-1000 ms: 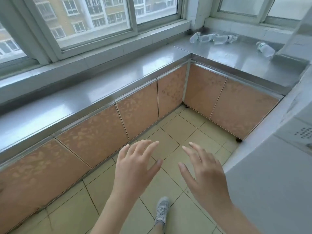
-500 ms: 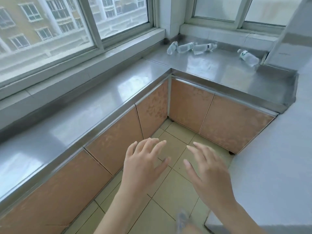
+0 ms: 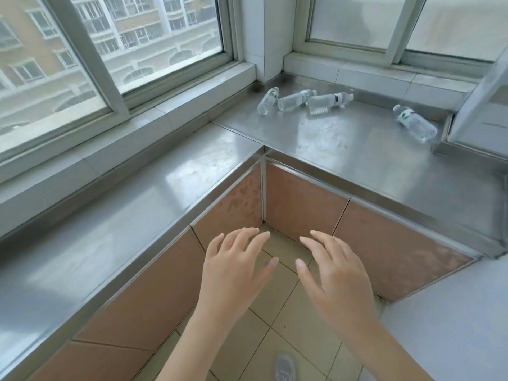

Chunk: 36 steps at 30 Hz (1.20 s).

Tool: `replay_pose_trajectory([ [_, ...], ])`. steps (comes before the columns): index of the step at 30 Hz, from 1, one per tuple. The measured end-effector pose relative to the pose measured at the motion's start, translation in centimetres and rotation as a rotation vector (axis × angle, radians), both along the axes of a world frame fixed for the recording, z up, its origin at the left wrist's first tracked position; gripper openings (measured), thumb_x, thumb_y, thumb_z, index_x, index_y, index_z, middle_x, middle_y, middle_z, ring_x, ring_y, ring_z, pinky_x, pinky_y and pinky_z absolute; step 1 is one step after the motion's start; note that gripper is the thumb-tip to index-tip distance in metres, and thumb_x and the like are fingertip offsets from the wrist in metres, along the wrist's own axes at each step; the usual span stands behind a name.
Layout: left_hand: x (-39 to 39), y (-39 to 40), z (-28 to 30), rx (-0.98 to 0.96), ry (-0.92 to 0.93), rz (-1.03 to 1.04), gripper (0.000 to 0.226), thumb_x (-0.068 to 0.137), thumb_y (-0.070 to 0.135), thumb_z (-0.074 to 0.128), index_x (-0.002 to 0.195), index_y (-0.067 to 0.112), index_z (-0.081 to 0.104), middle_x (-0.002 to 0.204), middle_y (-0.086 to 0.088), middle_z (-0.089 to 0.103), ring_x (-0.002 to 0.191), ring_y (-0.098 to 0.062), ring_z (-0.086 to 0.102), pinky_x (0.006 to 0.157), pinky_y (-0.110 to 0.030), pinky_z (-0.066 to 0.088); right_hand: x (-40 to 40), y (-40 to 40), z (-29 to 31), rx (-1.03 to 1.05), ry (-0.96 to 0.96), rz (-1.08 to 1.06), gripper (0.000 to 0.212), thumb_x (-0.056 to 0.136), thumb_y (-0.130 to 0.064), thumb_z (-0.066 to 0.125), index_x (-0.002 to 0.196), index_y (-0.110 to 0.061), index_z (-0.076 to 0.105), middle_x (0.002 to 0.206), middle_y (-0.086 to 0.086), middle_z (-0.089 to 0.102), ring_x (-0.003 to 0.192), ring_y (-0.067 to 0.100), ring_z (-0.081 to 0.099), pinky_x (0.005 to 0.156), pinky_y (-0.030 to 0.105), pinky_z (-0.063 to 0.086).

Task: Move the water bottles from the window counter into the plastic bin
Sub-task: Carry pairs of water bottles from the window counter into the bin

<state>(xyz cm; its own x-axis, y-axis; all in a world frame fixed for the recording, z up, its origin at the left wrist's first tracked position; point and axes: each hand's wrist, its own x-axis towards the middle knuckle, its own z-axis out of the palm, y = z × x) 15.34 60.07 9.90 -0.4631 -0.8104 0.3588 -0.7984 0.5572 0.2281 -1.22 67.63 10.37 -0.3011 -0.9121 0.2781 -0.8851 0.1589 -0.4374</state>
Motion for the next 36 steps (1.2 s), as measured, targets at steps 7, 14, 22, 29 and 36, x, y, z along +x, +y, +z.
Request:
replay_pose_trajectory([
  [7,-6.4,-9.0,-0.4,0.037,-0.027,-0.049,0.042,0.082,0.045,0.075,0.119,0.025,0.072,0.12,0.007,0.071,0.111,-0.018,0.067,0.1,-0.046,0.048,-6.4,-8.2,-0.2,0.025,-0.009,-0.036,0.042,0.089,-0.037,0.049,0.121,-0.016,0.066,0.126,0.002,0.063,0.119,0.024,0.056,0.096,0.041,0.046],
  [14,-13.0,-20.6,-1.5,0.066,-0.026,-0.101,0.045,0.086,0.049,0.068,0.125,0.026,0.069,0.125,0.007,0.069,0.117,-0.016,0.064,0.105,-0.044,0.043,-12.5,-18.0,-1.0,0.102,-0.003,-0.089,0.039,0.091,-0.033,0.058,0.126,-0.018,0.062,0.132,0.002,0.059,0.122,0.024,0.053,0.101,0.041,0.042],
  [22,-21.7,-34.3,-1.1,0.067,0.001,-0.201,0.054,0.093,0.055,0.044,0.133,0.024,0.063,0.133,0.004,0.065,0.125,-0.018,0.06,0.105,-0.046,0.044,-19.8,-30.2,-0.3,0.096,0.055,-0.164,0.054,0.092,-0.044,0.035,0.131,-0.014,0.058,0.137,0.008,0.055,0.124,0.031,0.052,0.103,0.048,0.042],
  [29,-27.8,-42.9,-2.1,0.115,-0.065,-0.209,0.065,0.095,0.063,0.032,0.146,0.027,0.051,0.15,0.005,0.051,0.141,-0.017,0.045,0.116,-0.048,0.028,-25.8,-38.6,-1.4,0.16,0.062,-0.172,0.058,0.094,-0.046,0.031,0.138,-0.015,0.051,0.145,0.009,0.048,0.132,0.03,0.045,0.107,0.049,0.038],
  [36,-34.4,-50.7,-3.7,0.194,-0.155,-0.192,0.07,0.095,0.066,0.032,0.156,0.031,0.029,0.163,0.007,0.028,0.152,-0.015,0.022,0.122,-0.048,0.013,-32.6,-47.2,-3.8,0.217,0.065,-0.127,0.059,0.093,-0.046,0.03,0.138,-0.014,0.051,0.145,0.011,0.048,0.131,0.03,0.045,0.108,0.05,0.037],
])
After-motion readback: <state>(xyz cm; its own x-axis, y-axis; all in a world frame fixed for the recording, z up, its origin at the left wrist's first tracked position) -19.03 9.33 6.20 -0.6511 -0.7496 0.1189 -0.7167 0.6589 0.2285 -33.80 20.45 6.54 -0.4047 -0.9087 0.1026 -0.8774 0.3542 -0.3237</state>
